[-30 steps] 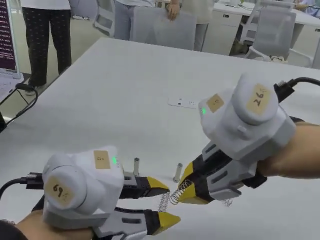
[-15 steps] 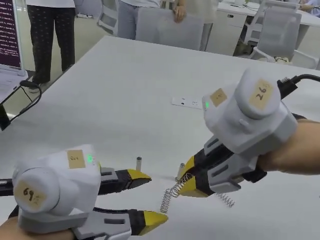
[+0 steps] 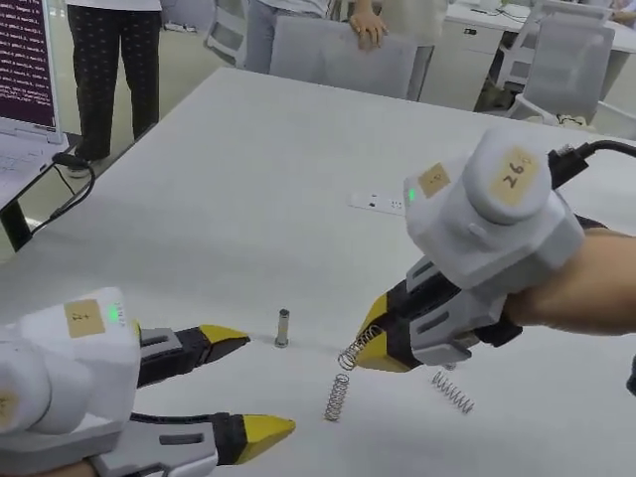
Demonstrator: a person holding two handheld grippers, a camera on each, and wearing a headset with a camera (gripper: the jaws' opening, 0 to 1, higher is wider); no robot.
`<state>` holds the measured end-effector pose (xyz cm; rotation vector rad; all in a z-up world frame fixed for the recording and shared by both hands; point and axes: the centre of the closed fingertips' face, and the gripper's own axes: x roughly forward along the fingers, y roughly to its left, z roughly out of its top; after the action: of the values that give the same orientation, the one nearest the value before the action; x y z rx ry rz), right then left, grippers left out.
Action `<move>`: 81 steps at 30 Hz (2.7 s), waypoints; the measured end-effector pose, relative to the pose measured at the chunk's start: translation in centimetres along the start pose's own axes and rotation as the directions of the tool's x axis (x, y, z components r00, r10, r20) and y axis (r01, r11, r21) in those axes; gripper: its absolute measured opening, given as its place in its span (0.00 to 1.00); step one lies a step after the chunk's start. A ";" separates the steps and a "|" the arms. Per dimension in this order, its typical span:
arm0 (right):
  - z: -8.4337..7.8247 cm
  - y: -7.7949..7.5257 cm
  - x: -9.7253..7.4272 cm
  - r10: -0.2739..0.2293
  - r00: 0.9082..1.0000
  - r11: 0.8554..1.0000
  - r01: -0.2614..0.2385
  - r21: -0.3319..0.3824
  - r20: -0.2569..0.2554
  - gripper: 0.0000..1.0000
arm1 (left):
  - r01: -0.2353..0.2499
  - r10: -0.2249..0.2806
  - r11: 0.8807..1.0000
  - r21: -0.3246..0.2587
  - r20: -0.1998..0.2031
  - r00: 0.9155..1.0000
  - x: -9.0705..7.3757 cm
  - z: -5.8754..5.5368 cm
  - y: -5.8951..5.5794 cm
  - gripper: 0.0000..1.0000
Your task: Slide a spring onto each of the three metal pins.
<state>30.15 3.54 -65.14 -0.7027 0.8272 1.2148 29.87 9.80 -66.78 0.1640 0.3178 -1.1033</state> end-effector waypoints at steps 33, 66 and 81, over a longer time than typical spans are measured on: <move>4.1 -7.0 3.1 -0.040 0.999 0.998 0.038 -0.046 -0.037 0.08 | -0.111 0.111 0.993 -0.033 -0.006 0.994 -1.8 -2.3 1.7 0.53; 3.1 -9.4 8.3 0.024 0.988 0.997 -0.034 -0.062 -0.153 0.08 | -0.102 0.101 0.993 -0.062 -0.013 0.995 -0.2 -4.1 3.4 0.63; 2.1 -9.6 9.7 0.048 0.981 0.996 -0.061 -0.062 -0.189 0.08 | -0.086 0.083 0.992 -0.089 -0.028 0.996 0.6 -5.3 3.2 0.64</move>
<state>41.20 8.18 -71.93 -0.8642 0.9701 1.2437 32.12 12.23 -72.11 0.1094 0.3785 -1.0019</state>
